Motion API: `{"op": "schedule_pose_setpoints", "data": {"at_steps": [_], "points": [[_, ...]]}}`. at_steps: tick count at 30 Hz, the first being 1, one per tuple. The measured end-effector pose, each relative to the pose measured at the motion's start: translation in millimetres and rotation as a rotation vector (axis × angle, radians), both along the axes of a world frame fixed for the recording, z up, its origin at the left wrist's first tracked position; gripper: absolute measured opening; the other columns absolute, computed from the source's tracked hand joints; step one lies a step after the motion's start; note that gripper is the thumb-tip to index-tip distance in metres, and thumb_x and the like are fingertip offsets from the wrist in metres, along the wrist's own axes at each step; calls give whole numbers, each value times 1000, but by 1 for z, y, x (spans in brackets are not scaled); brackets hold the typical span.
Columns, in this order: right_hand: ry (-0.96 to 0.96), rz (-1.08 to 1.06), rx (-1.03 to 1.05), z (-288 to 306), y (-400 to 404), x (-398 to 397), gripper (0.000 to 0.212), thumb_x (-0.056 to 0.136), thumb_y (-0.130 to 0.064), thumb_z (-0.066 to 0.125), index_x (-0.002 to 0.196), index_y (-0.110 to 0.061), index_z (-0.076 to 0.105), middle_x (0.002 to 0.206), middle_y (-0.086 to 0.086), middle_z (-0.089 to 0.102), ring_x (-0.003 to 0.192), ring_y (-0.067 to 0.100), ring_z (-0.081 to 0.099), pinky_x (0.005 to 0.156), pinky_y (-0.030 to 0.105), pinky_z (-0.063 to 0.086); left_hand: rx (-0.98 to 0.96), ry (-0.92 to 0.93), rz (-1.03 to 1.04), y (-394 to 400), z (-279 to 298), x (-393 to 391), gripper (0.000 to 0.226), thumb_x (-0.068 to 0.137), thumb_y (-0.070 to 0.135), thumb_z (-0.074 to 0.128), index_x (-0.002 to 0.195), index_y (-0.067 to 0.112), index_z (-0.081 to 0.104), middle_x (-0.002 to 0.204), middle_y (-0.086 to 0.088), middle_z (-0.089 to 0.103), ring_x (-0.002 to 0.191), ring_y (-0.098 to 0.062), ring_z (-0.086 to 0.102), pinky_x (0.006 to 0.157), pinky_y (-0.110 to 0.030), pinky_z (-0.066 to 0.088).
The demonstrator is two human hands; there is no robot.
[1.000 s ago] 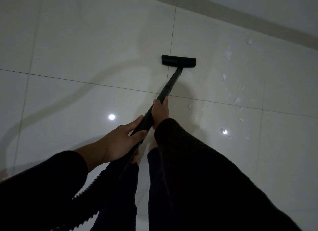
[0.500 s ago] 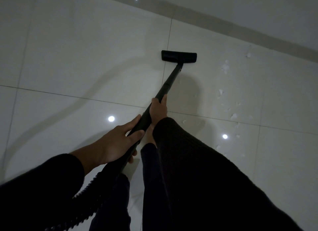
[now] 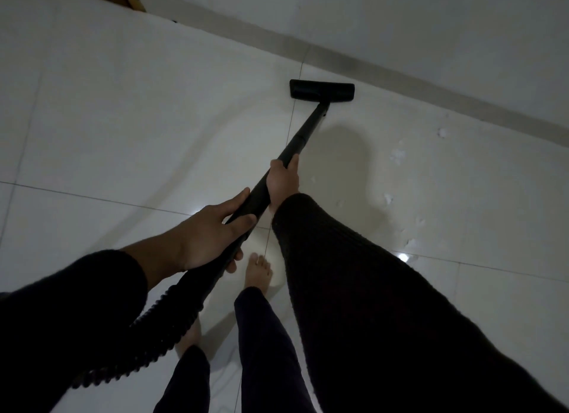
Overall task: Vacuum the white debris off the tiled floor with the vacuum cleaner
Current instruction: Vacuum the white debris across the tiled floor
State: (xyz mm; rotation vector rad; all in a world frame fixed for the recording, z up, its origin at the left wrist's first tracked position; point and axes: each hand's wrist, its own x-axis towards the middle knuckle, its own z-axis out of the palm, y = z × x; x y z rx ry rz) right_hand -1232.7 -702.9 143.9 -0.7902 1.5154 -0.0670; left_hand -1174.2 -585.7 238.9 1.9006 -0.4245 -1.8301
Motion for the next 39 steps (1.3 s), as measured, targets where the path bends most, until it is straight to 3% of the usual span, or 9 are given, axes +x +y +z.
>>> {"op": "schedule_pose_setpoints", "data": {"at_steps": [2, 5, 10, 13, 16, 21, 26, 29, 39], "points": [[-1, 12, 0, -2, -14, 4, 68, 100, -23, 37, 157, -36, 2, 149, 2, 39, 110, 24, 51, 106, 47, 44, 4, -9, 3, -14, -3, 5, 58, 96, 34, 46, 146, 43, 18, 67, -9, 62, 41, -12, 60, 39, -20, 46], [-4, -10, 27, -4, -34, 5, 67, 100, -23, 37, 156, -37, 2, 127, 2, 47, 102, 23, 51, 105, 48, 44, 13, -5, -6, -31, -5, 7, 58, 96, 35, 46, 146, 44, 18, 68, -10, 63, 42, -13, 61, 40, -22, 47], [28, -61, 35, -10, -51, -6, 63, 97, -22, 40, 154, -29, 14, 111, 5, 54, 93, 23, 54, 100, 52, 48, 5, 9, -38, -52, -8, 0, 58, 97, 33, 46, 146, 44, 17, 68, -7, 61, 41, -11, 60, 40, -21, 47], [16, -107, 42, -11, -56, -15, 61, 96, -20, 42, 152, -27, 18, 95, 2, 50, 102, 32, 59, 96, 54, 51, 7, 8, -65, -58, -9, -7, 58, 96, 33, 46, 146, 43, 18, 68, -6, 61, 42, -12, 60, 40, -20, 46], [20, -145, 47, -10, -53, -27, 61, 97, -19, 41, 152, -27, 18, 103, 5, 50, 107, 34, 59, 97, 53, 51, 5, 8, -91, -57, -8, -16, 58, 96, 33, 46, 146, 43, 17, 68, -4, 62, 42, -12, 60, 40, -19, 46], [56, -142, 39, 2, -30, -49, 59, 99, -18, 38, 154, -23, 17, 115, 6, 48, 83, 18, 50, 92, 42, 48, 7, -9, -135, -34, 1, -35, 58, 96, 36, 46, 145, 44, 17, 67, -3, 64, 46, -13, 62, 41, -19, 47], [65, -170, 46, 17, 15, -68, 59, 99, -18, 38, 155, -22, 17, 127, 10, 51, 89, 20, 51, 88, 38, 46, 18, 24, -130, 6, 13, -51, 57, 96, 33, 47, 145, 46, 20, 64, -7, 62, 45, -15, 61, 40, -19, 46], [65, -197, 30, 19, 46, -81, 60, 99, -18, 38, 155, -22, 15, 139, 13, 48, 101, 24, 50, 95, 40, 46, 9, 37, -161, 34, 17, -60, 58, 96, 33, 47, 144, 45, 19, 65, -9, 62, 45, -16, 61, 40, -20, 47], [59, -203, 39, 25, 150, -115, 61, 100, -17, 37, 156, -22, 15, 141, 13, 46, 108, 26, 50, 94, 39, 46, -26, 12, -201, 137, 22, -92, 58, 96, 32, 47, 146, 42, 18, 63, 1, 61, 42, -7, 61, 42, -17, 46]]}}
